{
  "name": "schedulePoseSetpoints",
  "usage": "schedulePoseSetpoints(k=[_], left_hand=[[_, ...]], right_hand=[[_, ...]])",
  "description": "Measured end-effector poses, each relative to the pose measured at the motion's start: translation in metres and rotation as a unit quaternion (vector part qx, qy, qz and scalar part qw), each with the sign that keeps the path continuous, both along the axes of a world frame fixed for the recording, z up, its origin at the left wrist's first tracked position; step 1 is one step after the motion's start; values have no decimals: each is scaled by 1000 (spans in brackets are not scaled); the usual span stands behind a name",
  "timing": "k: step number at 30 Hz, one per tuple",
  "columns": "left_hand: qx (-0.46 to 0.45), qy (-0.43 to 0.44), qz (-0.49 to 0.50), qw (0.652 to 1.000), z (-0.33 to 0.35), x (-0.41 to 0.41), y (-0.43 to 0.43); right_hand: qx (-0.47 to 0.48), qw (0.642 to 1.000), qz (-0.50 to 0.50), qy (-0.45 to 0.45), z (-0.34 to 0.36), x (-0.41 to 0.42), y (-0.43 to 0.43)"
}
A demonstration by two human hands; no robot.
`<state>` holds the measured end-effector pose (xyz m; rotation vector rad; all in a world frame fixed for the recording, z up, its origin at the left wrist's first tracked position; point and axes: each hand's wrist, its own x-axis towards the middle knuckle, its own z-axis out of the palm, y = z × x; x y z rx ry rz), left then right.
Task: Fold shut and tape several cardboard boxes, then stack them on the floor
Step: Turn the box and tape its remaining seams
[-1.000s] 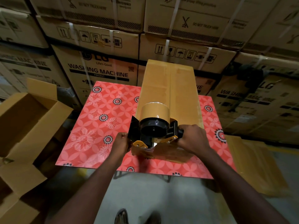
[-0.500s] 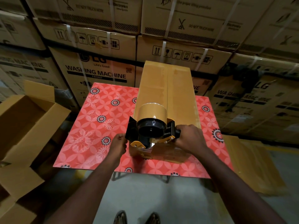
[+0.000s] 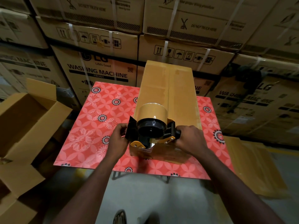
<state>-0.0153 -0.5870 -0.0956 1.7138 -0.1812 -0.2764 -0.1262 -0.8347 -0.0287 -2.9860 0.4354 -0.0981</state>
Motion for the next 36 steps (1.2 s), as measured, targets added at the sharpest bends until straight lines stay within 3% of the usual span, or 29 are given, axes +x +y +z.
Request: schedulePoseSetpoints(k=[10,18,21,24,28,36], left_hand=[[25,-58,12,998,-14,5,4],[58,-75,26,995,-5,6,2],[159,-197,9,967,5,4,0],[253,-327,-111,904,14,-12,-11],[264,-377,-232,857,9,-32,-23],[237,-348,-220,880,3,-30,-18]], right_hand=[[-21,999,-12,23,1,-26,-33],[117,993,9,-23,-6,-58,-82],[120,992,15,-23,-13,-59,-84],[123,992,23,-35,-17,-62,-86],[121,991,34,-43,-22,-61,-89],[96,995,1,-24,-26,-60,-91]])
